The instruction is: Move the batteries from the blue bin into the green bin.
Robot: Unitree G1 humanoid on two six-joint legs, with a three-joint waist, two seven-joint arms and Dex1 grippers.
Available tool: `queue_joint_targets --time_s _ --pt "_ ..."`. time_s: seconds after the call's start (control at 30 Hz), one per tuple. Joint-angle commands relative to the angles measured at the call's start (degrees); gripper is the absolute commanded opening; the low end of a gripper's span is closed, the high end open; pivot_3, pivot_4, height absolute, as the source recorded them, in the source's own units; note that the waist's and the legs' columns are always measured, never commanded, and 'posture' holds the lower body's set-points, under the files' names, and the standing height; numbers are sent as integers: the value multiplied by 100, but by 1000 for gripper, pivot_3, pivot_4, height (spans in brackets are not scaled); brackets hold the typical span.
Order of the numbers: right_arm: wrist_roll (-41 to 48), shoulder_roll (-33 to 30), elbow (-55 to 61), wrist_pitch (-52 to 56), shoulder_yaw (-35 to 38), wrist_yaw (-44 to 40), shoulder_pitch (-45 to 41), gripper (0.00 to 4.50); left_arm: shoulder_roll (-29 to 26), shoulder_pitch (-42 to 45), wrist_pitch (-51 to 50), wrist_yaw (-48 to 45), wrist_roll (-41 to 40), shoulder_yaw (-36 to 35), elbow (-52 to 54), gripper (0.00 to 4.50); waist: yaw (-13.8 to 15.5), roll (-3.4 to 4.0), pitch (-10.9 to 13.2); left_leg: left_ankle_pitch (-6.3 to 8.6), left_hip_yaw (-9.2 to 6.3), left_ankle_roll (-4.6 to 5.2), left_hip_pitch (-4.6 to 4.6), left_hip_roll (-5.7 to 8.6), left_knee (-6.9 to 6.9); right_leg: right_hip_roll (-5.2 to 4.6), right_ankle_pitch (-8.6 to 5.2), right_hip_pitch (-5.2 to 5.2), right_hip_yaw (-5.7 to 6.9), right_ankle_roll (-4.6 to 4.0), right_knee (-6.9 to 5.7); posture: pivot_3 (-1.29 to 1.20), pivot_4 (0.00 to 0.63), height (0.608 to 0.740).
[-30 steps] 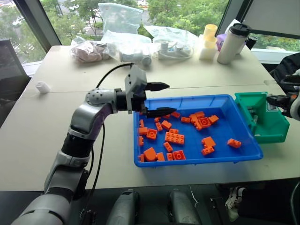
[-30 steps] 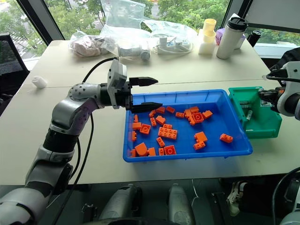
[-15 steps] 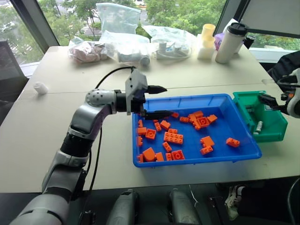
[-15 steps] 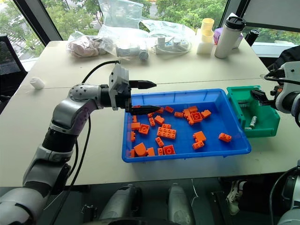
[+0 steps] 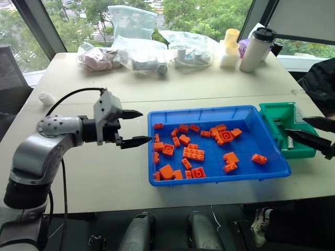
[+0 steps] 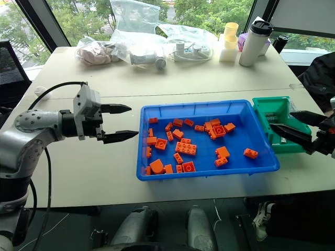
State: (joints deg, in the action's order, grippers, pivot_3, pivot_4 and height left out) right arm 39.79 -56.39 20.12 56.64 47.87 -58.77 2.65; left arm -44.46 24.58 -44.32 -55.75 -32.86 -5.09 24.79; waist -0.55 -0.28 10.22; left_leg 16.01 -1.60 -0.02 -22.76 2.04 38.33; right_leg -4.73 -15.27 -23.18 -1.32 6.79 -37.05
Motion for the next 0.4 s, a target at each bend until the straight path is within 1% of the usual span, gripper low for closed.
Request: queue_joint_targets --time_s 0.03,0.1,0.2,0.4 --pt "94 302 366 -357 -77 30 283 4297 -13 -321 -422 403 -410 -417 504 4500 0 0 0 0 2 0 5 0 -3 0 0 4 -1 0 4 0 150 740" --pt "84 500 422 -511 -266 93 405 4297 -3 -570 -574 572 -551 -534 682 4500 -1 0 0 1 3 1 17 0 -10 0 -2 12 -3 2 6 0 150 740" --pt "79 596 382 -698 -421 165 416 4297 -88 -877 -647 665 -666 -613 854 4500 -1 1 0 1 4 1 18 0 -11 -2 -2 11 -4 2 5 0 150 740" --pt "246 704 281 -904 -647 350 207 4297 -20 -1003 -700 1056 -858 -761 972 4500 18 0 0 1 4 0 19 0 -11 -3 -3 12 -4 0 6 0 150 740"
